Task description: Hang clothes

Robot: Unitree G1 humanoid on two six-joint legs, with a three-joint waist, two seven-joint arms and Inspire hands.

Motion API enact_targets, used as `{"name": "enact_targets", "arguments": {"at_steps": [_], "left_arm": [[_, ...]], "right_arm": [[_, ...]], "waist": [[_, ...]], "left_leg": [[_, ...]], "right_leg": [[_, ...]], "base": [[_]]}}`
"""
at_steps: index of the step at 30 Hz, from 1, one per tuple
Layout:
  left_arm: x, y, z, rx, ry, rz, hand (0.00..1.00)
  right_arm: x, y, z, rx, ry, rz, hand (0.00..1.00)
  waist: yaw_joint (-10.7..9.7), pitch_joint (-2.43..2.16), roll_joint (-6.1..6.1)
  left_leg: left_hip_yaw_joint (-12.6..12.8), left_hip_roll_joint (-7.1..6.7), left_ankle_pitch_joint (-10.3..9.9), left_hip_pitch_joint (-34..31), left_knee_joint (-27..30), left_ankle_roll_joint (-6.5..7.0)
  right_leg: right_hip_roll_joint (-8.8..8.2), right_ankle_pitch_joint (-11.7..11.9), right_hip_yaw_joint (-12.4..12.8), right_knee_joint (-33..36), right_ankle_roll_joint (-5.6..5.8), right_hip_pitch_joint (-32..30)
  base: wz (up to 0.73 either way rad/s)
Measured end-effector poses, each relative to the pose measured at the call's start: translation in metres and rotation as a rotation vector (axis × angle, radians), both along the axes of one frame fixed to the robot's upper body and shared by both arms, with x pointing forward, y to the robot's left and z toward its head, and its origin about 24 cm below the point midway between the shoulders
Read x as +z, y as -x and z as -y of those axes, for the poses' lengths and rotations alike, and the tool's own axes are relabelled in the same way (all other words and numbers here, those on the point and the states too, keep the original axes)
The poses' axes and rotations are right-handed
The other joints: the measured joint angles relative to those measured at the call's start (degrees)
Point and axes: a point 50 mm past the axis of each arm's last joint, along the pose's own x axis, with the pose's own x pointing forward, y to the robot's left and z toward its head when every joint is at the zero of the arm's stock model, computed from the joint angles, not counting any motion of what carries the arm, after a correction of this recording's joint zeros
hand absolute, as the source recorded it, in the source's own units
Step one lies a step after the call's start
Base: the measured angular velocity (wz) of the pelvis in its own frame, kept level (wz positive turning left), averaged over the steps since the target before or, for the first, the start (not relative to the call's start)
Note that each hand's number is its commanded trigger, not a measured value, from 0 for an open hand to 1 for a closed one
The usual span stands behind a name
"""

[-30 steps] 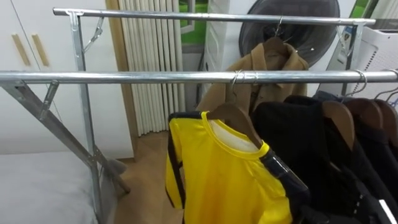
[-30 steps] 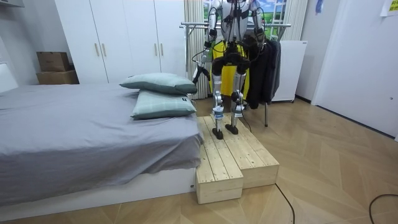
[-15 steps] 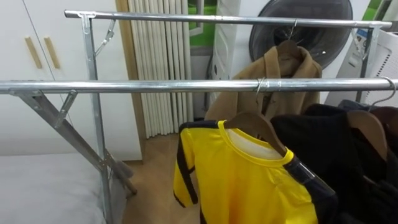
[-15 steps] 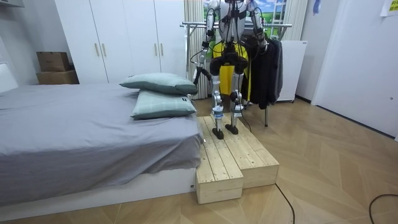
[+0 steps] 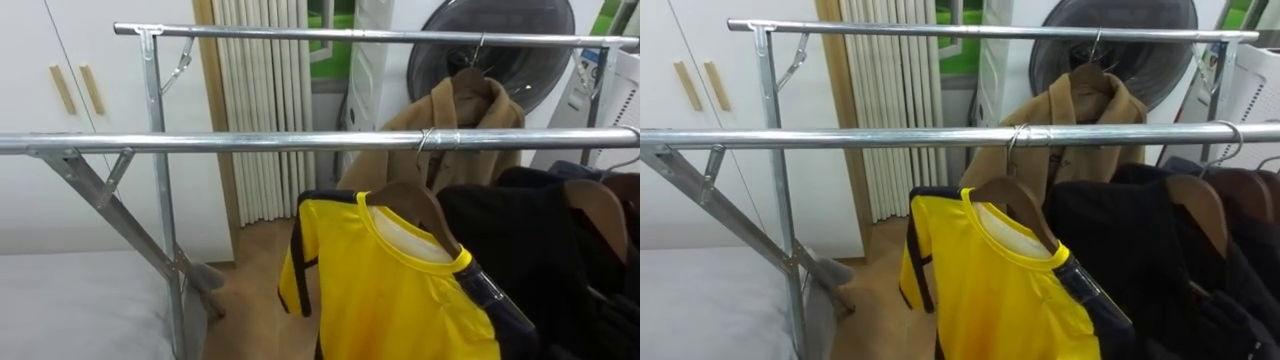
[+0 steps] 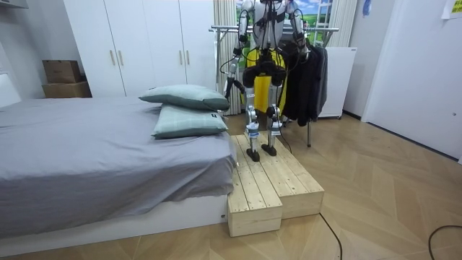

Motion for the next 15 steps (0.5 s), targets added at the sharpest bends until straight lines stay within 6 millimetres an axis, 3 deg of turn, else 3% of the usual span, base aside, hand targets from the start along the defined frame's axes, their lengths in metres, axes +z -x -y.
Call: {"name": "enact_targets", "arguments": {"at_steps": [15], "left_arm": [[-0.0007,-0.0069,0.0031,-0.078,-0.012,-0.036,0.00]], "right_arm": [[-0.0004,0.0007,0.0010,-0.062,0.094,-0.048,0.00]], "waist": [[0.66,0.04,0.05]], "left_leg": [[0.05,0.11,0.00,0.00,0.00,0.00]], "right_leg": [[-0.02,-0.02,-0.67,0.00,-0.02,0.19]], "base": [[0.02]]}}
